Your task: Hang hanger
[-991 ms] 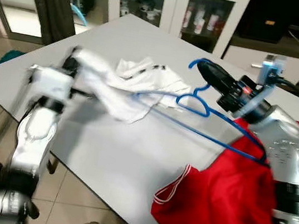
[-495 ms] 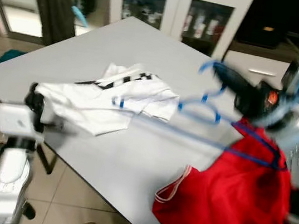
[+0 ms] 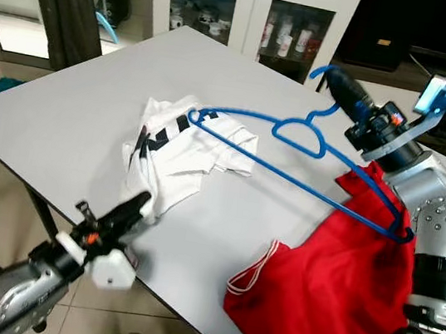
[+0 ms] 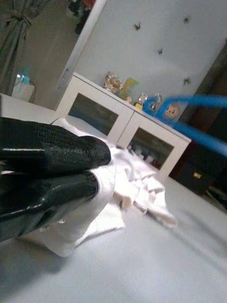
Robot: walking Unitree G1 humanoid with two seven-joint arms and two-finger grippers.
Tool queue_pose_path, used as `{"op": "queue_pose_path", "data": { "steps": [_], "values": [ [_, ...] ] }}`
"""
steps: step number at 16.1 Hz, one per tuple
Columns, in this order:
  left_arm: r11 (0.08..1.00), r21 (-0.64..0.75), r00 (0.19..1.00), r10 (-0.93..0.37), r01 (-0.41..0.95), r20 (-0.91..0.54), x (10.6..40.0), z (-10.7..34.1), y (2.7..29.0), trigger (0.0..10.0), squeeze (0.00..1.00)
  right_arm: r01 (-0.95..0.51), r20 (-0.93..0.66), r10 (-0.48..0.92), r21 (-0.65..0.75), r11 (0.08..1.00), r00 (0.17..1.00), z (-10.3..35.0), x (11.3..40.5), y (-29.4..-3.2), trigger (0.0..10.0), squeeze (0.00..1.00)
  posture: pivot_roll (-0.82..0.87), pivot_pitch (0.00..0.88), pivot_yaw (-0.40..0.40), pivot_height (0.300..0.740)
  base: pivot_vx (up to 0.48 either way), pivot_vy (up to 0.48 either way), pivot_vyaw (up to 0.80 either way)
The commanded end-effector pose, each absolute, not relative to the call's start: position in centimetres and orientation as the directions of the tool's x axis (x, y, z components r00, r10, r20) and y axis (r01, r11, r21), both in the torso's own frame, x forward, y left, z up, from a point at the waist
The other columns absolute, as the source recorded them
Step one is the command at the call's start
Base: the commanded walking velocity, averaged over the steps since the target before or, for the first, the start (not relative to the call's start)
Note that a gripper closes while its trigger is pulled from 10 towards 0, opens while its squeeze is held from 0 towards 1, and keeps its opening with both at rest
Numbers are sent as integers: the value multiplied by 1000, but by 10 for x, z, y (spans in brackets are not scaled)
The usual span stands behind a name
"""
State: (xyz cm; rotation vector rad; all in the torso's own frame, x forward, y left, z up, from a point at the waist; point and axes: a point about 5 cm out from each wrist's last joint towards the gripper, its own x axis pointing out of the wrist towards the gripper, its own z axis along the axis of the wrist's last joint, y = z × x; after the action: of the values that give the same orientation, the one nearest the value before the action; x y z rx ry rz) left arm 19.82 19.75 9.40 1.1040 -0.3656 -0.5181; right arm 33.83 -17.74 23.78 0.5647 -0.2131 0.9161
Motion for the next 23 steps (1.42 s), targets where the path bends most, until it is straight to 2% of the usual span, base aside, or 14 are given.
{"op": "queue_pose_path", "data": {
  "steps": [1,3,4,5,6,8,9,12,14,17,18,19,22,23],
  "values": [
    [297,931,805,-593,213,6,194,91,197,10000,0,-782,418,661,366,505,623,243,342,-183,10000,0,114,0,-43,740,0,0,0],
    [219,948,805,-590,232,-61,182,78,211,10000,0,-770,406,655,371,519,637,240,342,-184,10000,0,114,0,-44,740,0,0,0],
    [295,930,841,-540,221,-28,183,78,217,10000,0,-769,404,655,371,521,639,239,342,-184,10000,0,117,0,-44,740,0,0,0],
    [478,864,915,-400,155,57,188,81,229,10000,0,-768,402,655,372,522,640,238,343,-183,10000,0,117,0,-44,740,0,0,0],
    [592,801,950,-294,91,109,193,85,236,10000,0,-767,402,655,373,522,640,238,343,-182,10000,0,117,0,-44,740,0,0,0],
    [789,610,980,-62,-67,188,204,91,250,10000,0,-771,399,660,370,519,636,238,343,-179,10000,0,118,0,-46,740,0,0,0],
    [885,441,979,69,-150,193,209,88,253,10000,0,-779,397,672,359,513,625,238,343,-176,10000,0,119,0,-48,740,0,0,0],
    [960,148,970,226,-238,90,206,67,247,10000,0,-790,398,684,344,507,612,240,343,-174,10000,0,115,0,-53,740,0,0,0],
    [967,95,971,235,-237,34,200,55,242,10000,0,-797,399,691,337,501,603,240,342,-173,10000,0,114,0,-54,740,0,0,0],
    [951,299,993,101,-77,-67,174,28,230,10000,0,-799,393,697,337,497,600,238,341,-171,10000,0,121,0,-55,740,0,0,0],
    [946,313,992,106,-81,-65,173,28,233,10000,0,-799,392,698,338,497,600,238,341,-170,10000,0,121,0,-55,740,0,0,0],
    [940,325,992,123,-103,-42,172,31,237,10000,1000,-800,392,698,339,495,599,238,342,-169,10000,0,125,0,-55,740,0,0,0],
    [928,344,989,143,-142,24,176,44,243,10000,1000,-800,391,700,342,492,598,237,343,-168,10000,0,127,0,-56,740,0,0,0],
    [906,380,981,151,-186,121,182,60,245,10000,0,-800,390,700,342,493,598,237,343,-168,10000,0,127,0,-56,740,0,0,0]
  ]
}}
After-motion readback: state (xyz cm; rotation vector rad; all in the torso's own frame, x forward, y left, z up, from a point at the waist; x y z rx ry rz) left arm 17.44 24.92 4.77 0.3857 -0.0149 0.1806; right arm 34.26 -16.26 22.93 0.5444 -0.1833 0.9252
